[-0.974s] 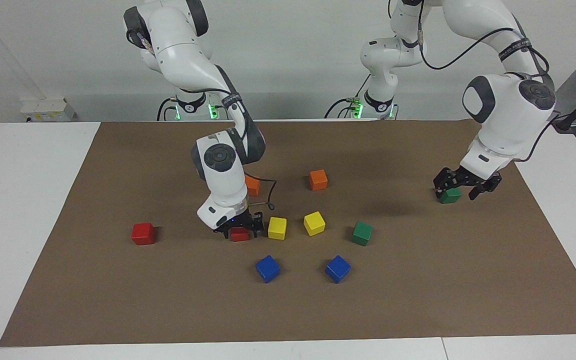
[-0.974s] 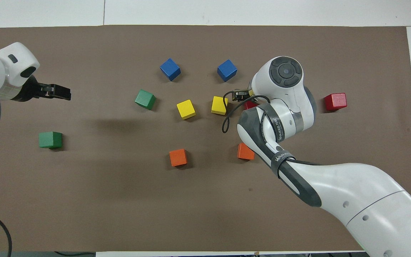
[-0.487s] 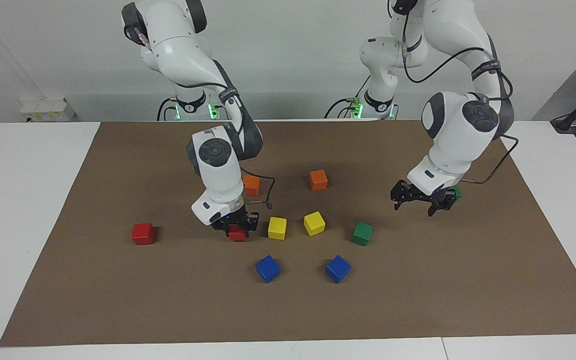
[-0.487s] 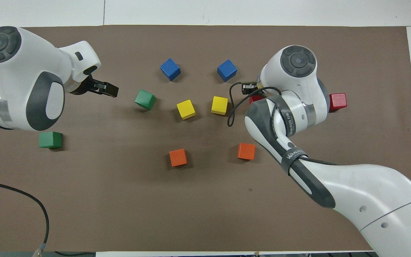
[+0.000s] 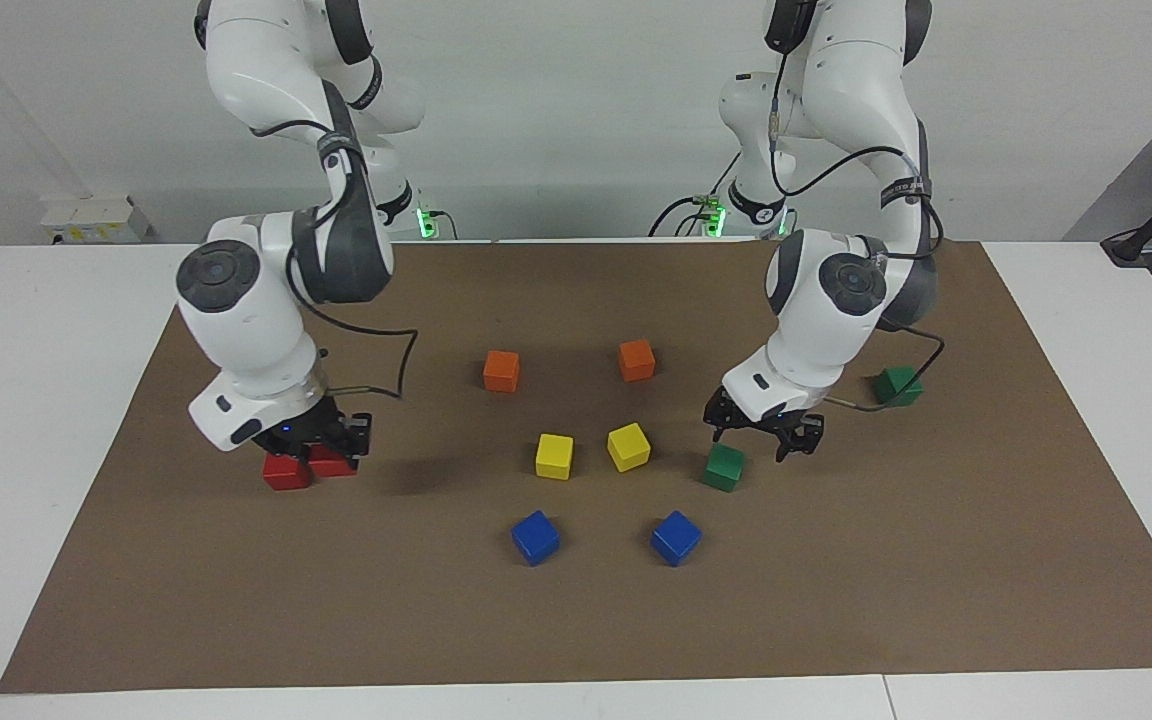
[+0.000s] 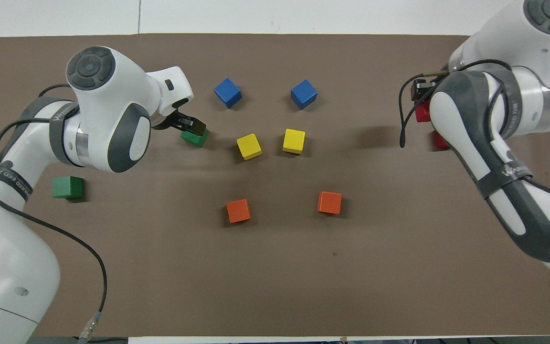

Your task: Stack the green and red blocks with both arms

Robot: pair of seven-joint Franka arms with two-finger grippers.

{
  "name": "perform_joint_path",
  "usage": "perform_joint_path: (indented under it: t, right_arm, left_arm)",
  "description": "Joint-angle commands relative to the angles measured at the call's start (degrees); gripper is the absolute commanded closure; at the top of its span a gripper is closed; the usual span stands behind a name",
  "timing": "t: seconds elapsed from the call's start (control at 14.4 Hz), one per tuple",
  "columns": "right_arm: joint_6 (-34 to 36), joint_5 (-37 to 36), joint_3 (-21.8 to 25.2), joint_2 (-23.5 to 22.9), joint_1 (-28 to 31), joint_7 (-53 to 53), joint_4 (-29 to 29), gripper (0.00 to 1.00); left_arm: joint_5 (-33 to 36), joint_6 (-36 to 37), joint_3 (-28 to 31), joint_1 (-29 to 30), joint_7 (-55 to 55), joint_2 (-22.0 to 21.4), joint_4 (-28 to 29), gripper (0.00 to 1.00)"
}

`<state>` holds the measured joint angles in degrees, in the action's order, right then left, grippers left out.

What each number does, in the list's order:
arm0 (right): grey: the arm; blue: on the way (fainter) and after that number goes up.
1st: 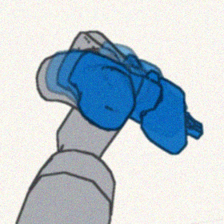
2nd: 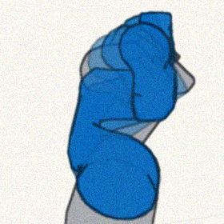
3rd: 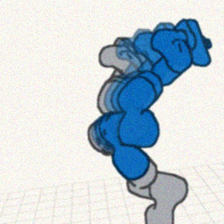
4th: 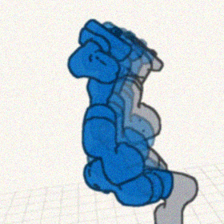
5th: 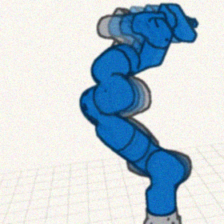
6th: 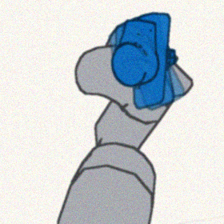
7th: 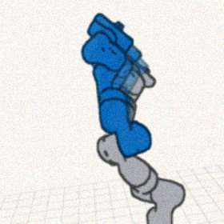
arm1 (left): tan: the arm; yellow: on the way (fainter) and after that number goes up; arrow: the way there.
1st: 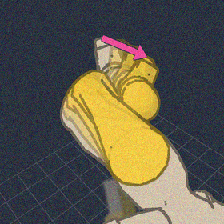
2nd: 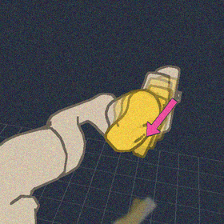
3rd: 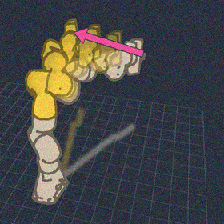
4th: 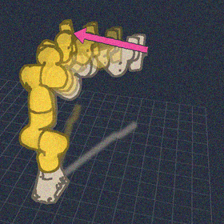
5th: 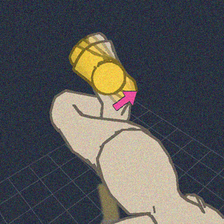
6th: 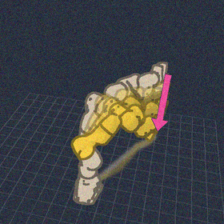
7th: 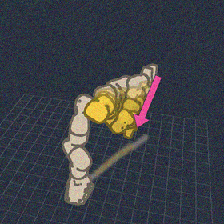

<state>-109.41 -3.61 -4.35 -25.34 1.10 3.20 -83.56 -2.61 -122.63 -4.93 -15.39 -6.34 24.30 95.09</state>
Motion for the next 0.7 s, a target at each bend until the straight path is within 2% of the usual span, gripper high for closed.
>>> perform_joint_path:
  t: [0.0,0.21,0.49,0.63]
  right_arm:
    - [-0.2,0.8,-0.8,1.2,3.4,-6.4,-2.5,1.0]
    - [-4.0,1.1,-0.9,2.7,6.2,-10.4,-7.3,1.0]
    - [-11.3,1.3,-0.9,4.2,7.3,-10.6,-13.9,1.0]
    - [-12.0,4.5,-0.7,4.2,7.3,-10.2,-14.3,1.0]
  left_arm:
    - [0.0,-3.1,0.9,-1.5,-1.0,3.4,-1.8,0.0]
    - [1.8,-3.7,0.9,-1.3,-4.2,3.6,-1.2,0.0]
    - [2.0,-7.4,1.0,-1.7,-4.3,4.5,0.9,0.0]
    - [2.3,-8.9,1.1,-1.7,-4.3,4.4,3.1,0.0]
